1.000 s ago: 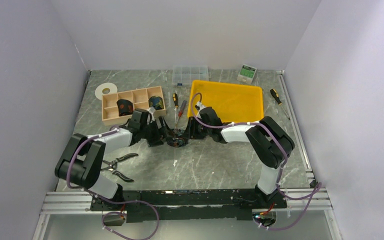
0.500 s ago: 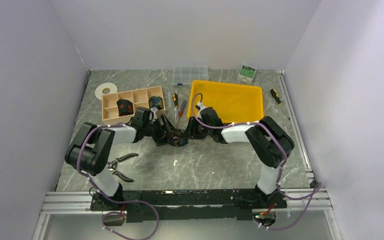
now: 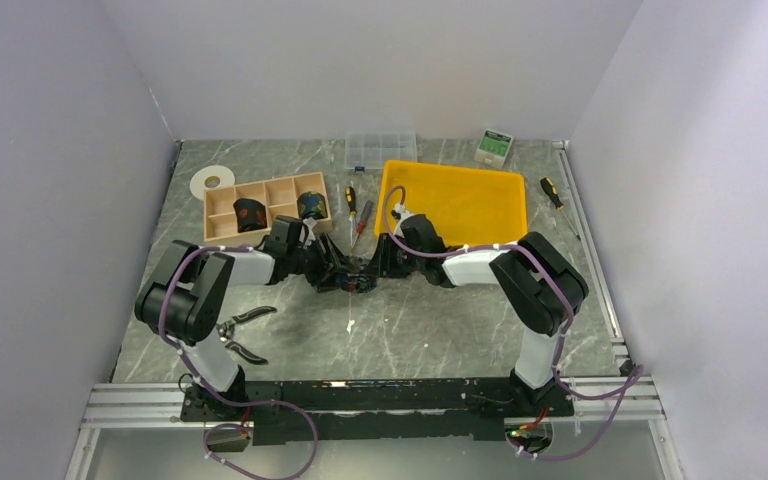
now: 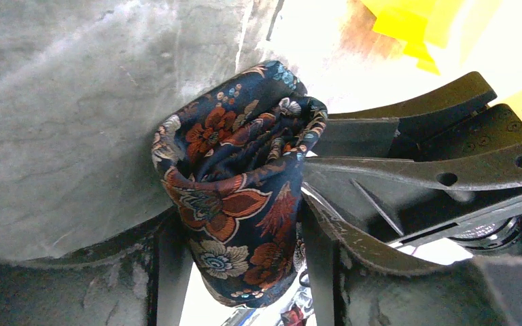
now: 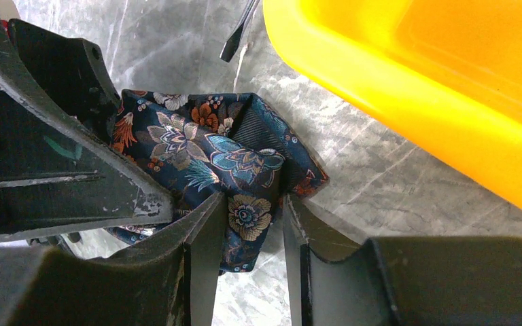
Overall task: Roll the ties
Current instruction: Pick up the tie at the center of the board.
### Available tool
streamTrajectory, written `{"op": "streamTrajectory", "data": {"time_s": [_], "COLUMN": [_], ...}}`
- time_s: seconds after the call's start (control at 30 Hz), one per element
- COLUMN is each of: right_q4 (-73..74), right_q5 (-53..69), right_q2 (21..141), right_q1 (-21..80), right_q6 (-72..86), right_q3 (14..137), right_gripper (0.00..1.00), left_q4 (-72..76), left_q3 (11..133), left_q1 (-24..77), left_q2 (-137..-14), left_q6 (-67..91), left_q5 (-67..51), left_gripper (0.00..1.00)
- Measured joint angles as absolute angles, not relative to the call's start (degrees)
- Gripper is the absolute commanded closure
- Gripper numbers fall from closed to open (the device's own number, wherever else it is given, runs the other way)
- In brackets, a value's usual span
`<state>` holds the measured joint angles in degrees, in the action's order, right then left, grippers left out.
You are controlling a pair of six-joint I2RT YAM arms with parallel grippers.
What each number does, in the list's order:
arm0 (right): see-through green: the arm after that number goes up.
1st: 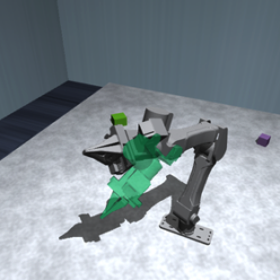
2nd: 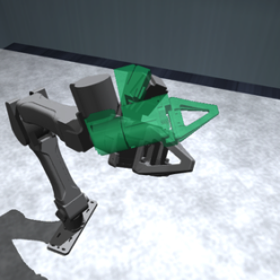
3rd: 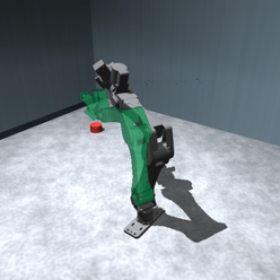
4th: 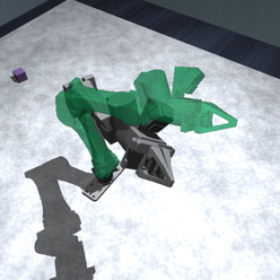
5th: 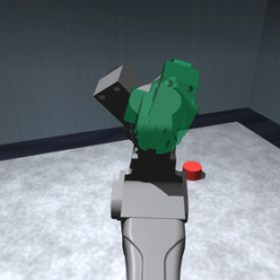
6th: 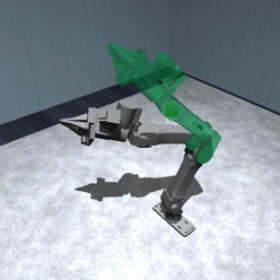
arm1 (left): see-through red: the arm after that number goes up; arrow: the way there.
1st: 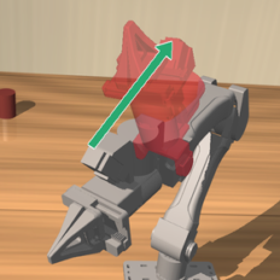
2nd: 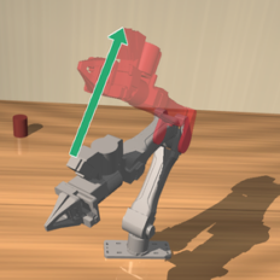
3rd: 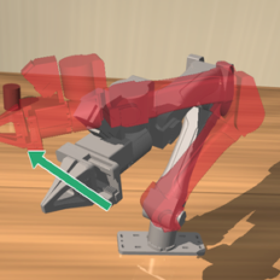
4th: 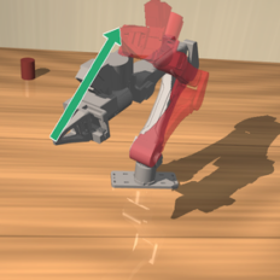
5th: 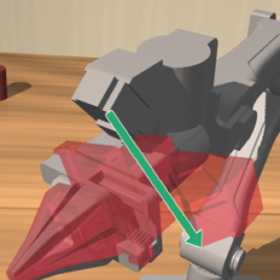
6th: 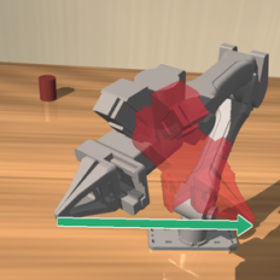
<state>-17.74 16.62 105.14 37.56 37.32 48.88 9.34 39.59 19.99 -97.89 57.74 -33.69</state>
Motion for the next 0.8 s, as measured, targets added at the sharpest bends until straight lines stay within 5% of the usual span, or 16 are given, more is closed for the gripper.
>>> {"op": "streamTrajectory", "data": {"time_s": [0.07, 0.47, 0.8], "right_q4": [-17.9, -18.0, -10.3], "right_q5": [16.6, 16.8, 15.1], "right_q2": [105.2, 105.2, 99.4], "right_q1": [37.6, 37.6, 37.6], "right_q6": [37.3, 37.3, 37.5], "right_q3": [48.9, 48.9, 48.7], "right_gripper": [0.61, 0.6, 0.28], "left_q4": [9.4, 8.7, 7.4], "left_q3": [39.9, 40.0, 39.3], "left_q1": [20.0, 20.0, 20.3], "left_q2": [-97.9, -98.5, -96.0], "left_q6": [57.7, 56.6, 56.4], "left_q5": [-34.1, -34.2, -33.3], "left_gripper": [0.37, 0.86, 0.97]}}
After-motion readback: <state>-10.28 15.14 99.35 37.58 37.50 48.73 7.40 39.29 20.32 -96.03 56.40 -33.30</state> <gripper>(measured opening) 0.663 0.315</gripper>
